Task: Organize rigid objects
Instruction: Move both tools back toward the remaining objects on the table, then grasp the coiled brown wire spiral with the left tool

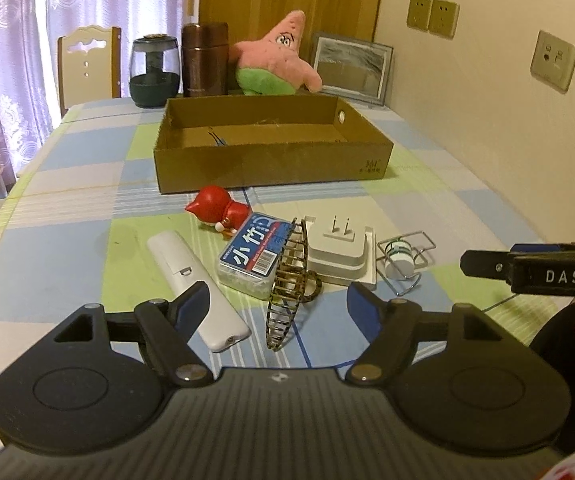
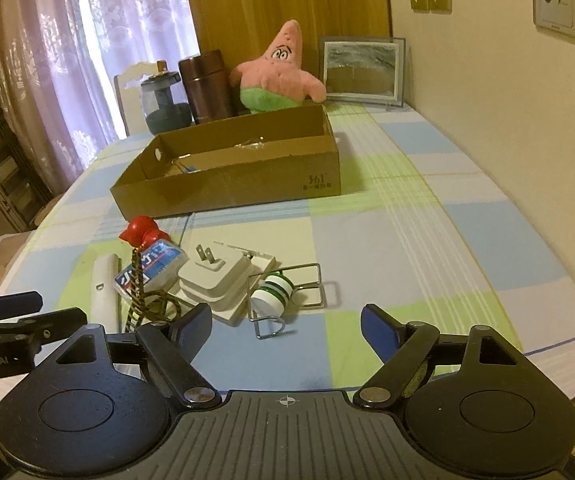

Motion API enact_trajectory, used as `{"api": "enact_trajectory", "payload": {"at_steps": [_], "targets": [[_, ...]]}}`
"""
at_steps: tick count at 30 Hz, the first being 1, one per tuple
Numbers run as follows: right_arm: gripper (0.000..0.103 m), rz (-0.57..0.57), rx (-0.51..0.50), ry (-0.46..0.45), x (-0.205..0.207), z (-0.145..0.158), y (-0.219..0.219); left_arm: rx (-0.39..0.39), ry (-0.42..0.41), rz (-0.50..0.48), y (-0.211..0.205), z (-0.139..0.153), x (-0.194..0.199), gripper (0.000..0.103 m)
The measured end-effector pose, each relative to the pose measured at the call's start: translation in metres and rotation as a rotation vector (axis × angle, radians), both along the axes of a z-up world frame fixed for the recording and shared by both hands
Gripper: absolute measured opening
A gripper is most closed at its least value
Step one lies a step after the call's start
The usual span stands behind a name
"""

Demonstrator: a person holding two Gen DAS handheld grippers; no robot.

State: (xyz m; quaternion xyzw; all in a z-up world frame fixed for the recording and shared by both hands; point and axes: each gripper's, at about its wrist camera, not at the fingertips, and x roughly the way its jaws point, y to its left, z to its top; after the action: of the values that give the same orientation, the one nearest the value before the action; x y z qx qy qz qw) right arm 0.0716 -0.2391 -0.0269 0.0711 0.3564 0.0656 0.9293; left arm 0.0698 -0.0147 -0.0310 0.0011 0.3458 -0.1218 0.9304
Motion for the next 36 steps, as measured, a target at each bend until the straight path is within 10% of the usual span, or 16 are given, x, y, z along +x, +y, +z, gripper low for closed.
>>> {"api": "enact_trajectory", "payload": {"at_steps": [36], "targets": [[0.079,0.022,-0.016,0.058,0.054,-0.046,0.006,-0.021,0.113,-0.096,-0.022,-0.058,0.068,0.033]]}}
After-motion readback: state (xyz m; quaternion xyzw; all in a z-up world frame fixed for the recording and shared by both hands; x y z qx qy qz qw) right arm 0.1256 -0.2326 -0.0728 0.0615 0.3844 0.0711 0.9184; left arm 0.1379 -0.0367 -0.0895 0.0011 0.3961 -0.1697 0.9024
